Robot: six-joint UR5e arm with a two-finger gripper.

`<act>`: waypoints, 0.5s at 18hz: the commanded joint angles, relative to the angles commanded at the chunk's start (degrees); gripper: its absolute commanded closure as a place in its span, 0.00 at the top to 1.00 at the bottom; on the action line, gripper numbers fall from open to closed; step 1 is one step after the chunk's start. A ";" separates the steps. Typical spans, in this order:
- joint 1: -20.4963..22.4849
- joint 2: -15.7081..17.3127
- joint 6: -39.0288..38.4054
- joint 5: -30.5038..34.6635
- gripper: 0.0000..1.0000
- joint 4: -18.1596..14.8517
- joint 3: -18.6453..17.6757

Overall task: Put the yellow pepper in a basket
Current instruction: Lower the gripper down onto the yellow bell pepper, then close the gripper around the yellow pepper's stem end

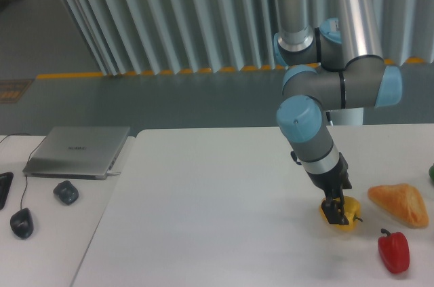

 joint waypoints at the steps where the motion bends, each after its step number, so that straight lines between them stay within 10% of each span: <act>1: -0.70 -0.61 -0.18 0.88 1.00 0.00 0.00; 9: -1.50 0.35 0.79 5.11 1.00 -3.52 -0.53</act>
